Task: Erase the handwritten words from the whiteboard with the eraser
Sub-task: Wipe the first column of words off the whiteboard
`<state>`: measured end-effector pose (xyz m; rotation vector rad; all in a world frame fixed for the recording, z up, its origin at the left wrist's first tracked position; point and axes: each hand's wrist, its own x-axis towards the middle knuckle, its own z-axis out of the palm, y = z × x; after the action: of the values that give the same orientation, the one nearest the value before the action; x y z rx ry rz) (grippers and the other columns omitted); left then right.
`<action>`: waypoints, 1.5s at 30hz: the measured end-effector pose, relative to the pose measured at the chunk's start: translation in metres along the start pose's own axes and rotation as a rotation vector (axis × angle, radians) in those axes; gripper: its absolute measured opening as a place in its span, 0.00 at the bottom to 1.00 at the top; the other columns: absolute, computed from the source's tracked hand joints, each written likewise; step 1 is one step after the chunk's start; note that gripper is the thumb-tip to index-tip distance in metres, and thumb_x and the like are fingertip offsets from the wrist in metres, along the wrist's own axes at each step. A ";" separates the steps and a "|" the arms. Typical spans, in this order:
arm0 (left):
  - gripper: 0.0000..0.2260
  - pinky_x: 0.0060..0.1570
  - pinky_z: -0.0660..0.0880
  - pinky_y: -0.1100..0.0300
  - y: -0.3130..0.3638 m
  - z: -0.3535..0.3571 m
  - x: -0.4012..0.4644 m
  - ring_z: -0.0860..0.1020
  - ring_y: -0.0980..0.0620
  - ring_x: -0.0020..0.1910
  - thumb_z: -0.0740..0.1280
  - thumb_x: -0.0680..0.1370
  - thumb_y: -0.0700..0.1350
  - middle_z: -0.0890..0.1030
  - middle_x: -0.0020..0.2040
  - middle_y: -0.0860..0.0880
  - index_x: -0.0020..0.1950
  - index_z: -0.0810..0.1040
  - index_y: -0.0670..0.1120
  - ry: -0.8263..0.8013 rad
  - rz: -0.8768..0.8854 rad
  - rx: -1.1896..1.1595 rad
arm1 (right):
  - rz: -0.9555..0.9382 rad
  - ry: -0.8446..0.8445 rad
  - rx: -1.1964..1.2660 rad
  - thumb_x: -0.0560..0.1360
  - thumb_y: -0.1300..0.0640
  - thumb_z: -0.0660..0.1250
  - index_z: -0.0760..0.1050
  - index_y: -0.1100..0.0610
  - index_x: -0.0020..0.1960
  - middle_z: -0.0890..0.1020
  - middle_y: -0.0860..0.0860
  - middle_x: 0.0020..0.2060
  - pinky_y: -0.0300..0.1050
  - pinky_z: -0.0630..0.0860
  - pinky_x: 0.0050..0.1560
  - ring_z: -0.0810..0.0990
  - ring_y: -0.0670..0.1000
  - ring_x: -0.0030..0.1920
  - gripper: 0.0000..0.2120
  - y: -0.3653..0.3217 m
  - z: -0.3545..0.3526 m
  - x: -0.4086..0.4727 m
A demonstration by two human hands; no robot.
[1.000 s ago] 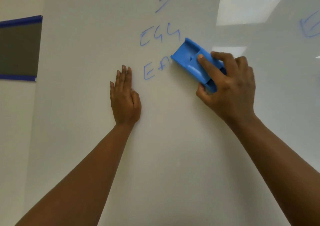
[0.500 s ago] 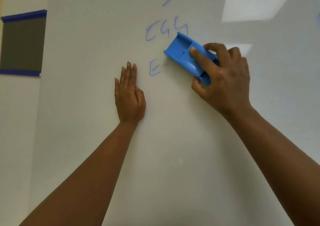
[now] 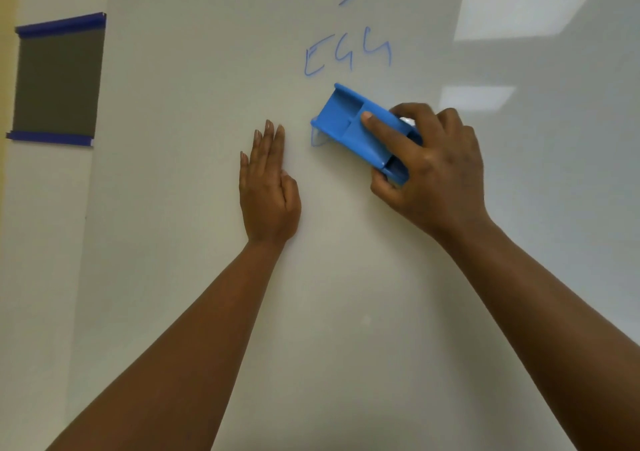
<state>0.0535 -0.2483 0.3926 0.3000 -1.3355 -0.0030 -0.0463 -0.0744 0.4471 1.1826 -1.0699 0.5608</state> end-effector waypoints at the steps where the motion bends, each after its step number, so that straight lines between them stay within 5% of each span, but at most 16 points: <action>1: 0.28 0.74 0.49 0.53 0.000 0.000 0.000 0.57 0.50 0.74 0.52 0.72 0.35 0.62 0.74 0.44 0.73 0.62 0.41 0.003 0.001 -0.005 | 0.038 0.013 -0.005 0.67 0.56 0.66 0.75 0.56 0.62 0.79 0.58 0.53 0.49 0.69 0.36 0.74 0.61 0.41 0.23 -0.001 0.001 0.002; 9: 0.29 0.74 0.49 0.53 0.001 0.000 -0.003 0.58 0.52 0.74 0.52 0.73 0.34 0.59 0.74 0.51 0.75 0.58 0.40 0.039 -0.016 -0.067 | -0.006 -0.100 0.013 0.70 0.57 0.66 0.71 0.58 0.66 0.76 0.60 0.56 0.50 0.68 0.40 0.73 0.61 0.45 0.25 -0.027 0.015 0.009; 14: 0.31 0.72 0.57 0.43 0.002 -0.001 -0.002 0.55 0.75 0.68 0.52 0.73 0.33 0.66 0.73 0.48 0.76 0.50 0.39 0.061 -0.040 -0.166 | -0.115 -0.118 -0.003 0.69 0.58 0.67 0.73 0.59 0.64 0.77 0.62 0.54 0.51 0.69 0.37 0.74 0.62 0.42 0.24 -0.017 0.010 0.005; 18: 0.32 0.68 0.61 0.39 0.000 0.001 -0.002 0.55 0.77 0.66 0.53 0.72 0.34 0.68 0.72 0.46 0.76 0.50 0.38 0.078 -0.039 -0.198 | -0.021 -0.118 -0.069 0.73 0.55 0.62 0.68 0.57 0.68 0.74 0.61 0.58 0.53 0.69 0.41 0.72 0.62 0.48 0.24 -0.009 0.009 0.019; 24: 0.30 0.69 0.61 0.40 -0.001 0.001 -0.003 0.56 0.74 0.68 0.52 0.74 0.35 0.67 0.72 0.46 0.76 0.49 0.38 0.074 -0.037 -0.201 | -0.085 -0.158 -0.037 0.73 0.56 0.63 0.68 0.58 0.68 0.73 0.61 0.60 0.52 0.66 0.43 0.72 0.62 0.50 0.25 -0.020 0.013 0.019; 29: 0.26 0.69 0.61 0.41 -0.001 0.001 -0.004 0.60 0.58 0.72 0.50 0.78 0.40 0.67 0.72 0.46 0.76 0.47 0.38 0.085 -0.012 -0.183 | -0.119 -0.170 -0.005 0.70 0.59 0.66 0.72 0.59 0.65 0.76 0.62 0.56 0.51 0.69 0.40 0.74 0.62 0.45 0.24 -0.030 0.010 0.000; 33: 0.26 0.69 0.61 0.41 -0.001 0.001 -0.003 0.57 0.69 0.70 0.50 0.79 0.40 0.66 0.73 0.45 0.76 0.48 0.37 0.085 -0.003 -0.148 | -0.174 -0.184 0.001 0.69 0.59 0.68 0.73 0.60 0.64 0.77 0.62 0.54 0.51 0.70 0.38 0.75 0.62 0.43 0.24 -0.026 0.004 -0.009; 36: 0.26 0.72 0.57 0.46 -0.001 0.001 -0.004 0.60 0.64 0.71 0.50 0.78 0.41 0.65 0.73 0.45 0.76 0.49 0.41 0.076 0.002 -0.091 | -0.225 -0.169 0.000 0.68 0.60 0.69 0.74 0.61 0.63 0.78 0.63 0.52 0.51 0.71 0.37 0.75 0.62 0.41 0.23 -0.013 -0.004 -0.012; 39: 0.27 0.73 0.55 0.49 0.001 0.000 -0.004 0.63 0.51 0.73 0.51 0.77 0.40 0.62 0.75 0.44 0.76 0.51 0.41 0.071 0.000 -0.029 | -0.165 -0.141 -0.020 0.67 0.60 0.69 0.75 0.61 0.62 0.78 0.64 0.52 0.50 0.70 0.36 0.75 0.63 0.40 0.23 0.003 -0.013 -0.012; 45: 0.28 0.73 0.52 0.52 0.007 -0.003 0.000 0.58 0.47 0.75 0.54 0.76 0.40 0.58 0.76 0.43 0.76 0.53 0.39 0.043 -0.006 0.120 | 0.097 -0.017 -0.124 0.71 0.57 0.66 0.71 0.60 0.66 0.75 0.65 0.55 0.54 0.71 0.40 0.74 0.65 0.45 0.24 0.050 -0.036 -0.008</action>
<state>0.0555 -0.2411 0.3930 0.4034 -1.2947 0.0781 -0.0774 -0.0236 0.4628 1.0334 -1.1651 0.5525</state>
